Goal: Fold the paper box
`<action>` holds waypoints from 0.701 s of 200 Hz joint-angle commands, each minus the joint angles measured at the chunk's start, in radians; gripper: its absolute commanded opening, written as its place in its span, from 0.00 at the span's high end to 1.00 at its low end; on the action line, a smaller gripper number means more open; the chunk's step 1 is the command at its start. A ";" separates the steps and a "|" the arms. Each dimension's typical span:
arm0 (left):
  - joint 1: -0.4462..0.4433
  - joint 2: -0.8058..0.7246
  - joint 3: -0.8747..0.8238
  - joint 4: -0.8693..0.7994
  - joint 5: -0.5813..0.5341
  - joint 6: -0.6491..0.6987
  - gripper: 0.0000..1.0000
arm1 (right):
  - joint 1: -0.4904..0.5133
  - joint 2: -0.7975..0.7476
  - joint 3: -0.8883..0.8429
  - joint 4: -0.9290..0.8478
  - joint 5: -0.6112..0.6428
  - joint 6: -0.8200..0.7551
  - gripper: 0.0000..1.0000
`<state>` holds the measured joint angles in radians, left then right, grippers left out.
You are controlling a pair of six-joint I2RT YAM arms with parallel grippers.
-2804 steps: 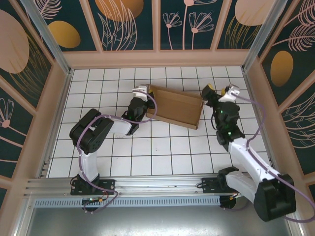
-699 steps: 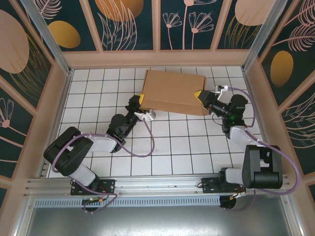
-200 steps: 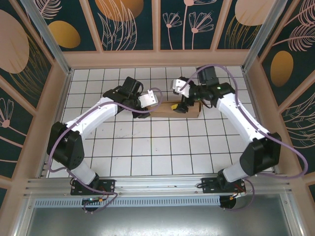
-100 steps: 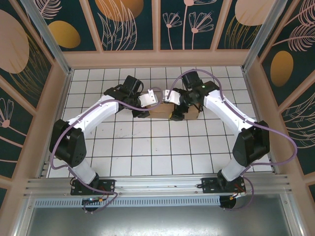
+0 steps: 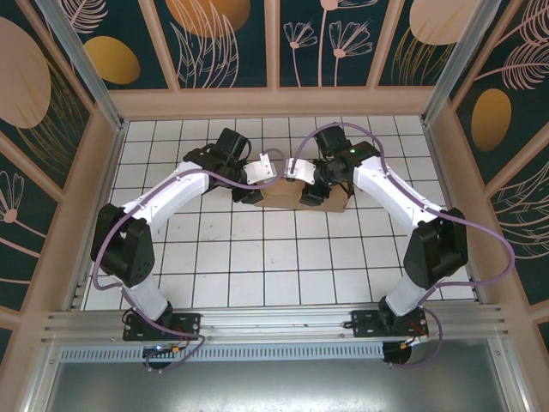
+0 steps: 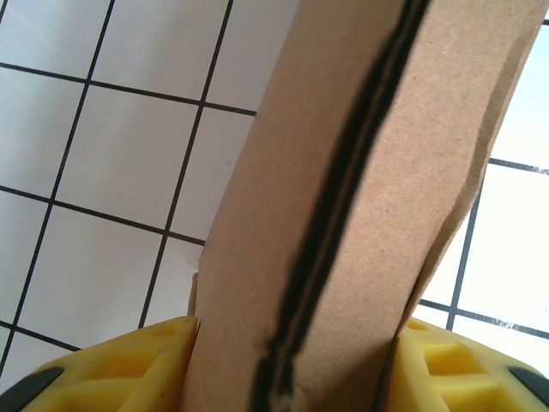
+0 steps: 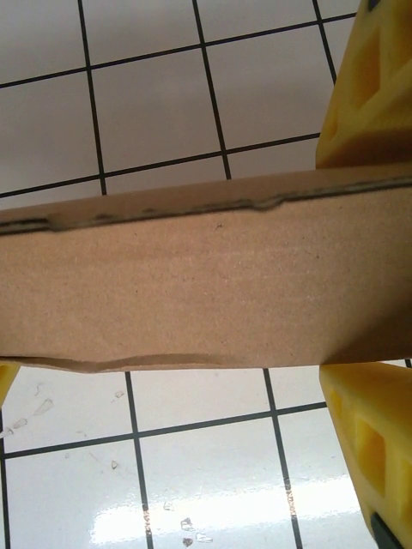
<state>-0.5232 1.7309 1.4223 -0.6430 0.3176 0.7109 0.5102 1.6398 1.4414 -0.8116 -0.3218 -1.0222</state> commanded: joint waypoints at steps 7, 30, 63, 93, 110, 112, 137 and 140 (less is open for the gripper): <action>0.013 0.037 0.021 -0.011 0.082 -0.009 0.69 | -0.011 0.025 -0.012 -0.017 -0.004 0.020 0.45; 0.027 0.048 0.011 0.003 0.115 -0.012 0.61 | -0.026 0.028 -0.014 -0.012 -0.017 0.015 0.49; 0.050 0.040 -0.037 0.082 0.204 -0.015 0.53 | -0.049 0.037 -0.018 -0.014 -0.047 0.008 0.54; 0.076 0.021 -0.094 0.179 0.300 -0.027 0.41 | -0.064 0.049 -0.021 -0.020 -0.066 0.007 0.55; 0.096 0.011 -0.135 0.235 0.365 -0.024 0.36 | -0.071 0.056 -0.019 -0.024 -0.072 0.004 0.55; 0.098 0.009 -0.140 0.242 0.372 -0.023 0.36 | -0.072 0.057 -0.019 -0.026 -0.074 0.004 0.55; 0.130 -0.011 -0.226 0.325 0.412 0.044 0.33 | -0.081 0.064 -0.022 -0.030 -0.095 -0.002 0.57; 0.136 -0.011 -0.238 0.341 0.412 0.044 0.33 | -0.082 0.066 -0.022 -0.032 -0.098 -0.002 0.57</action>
<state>-0.4126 1.7405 1.2781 -0.3660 0.6289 0.7193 0.4496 1.6630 1.4391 -0.8223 -0.4126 -1.0191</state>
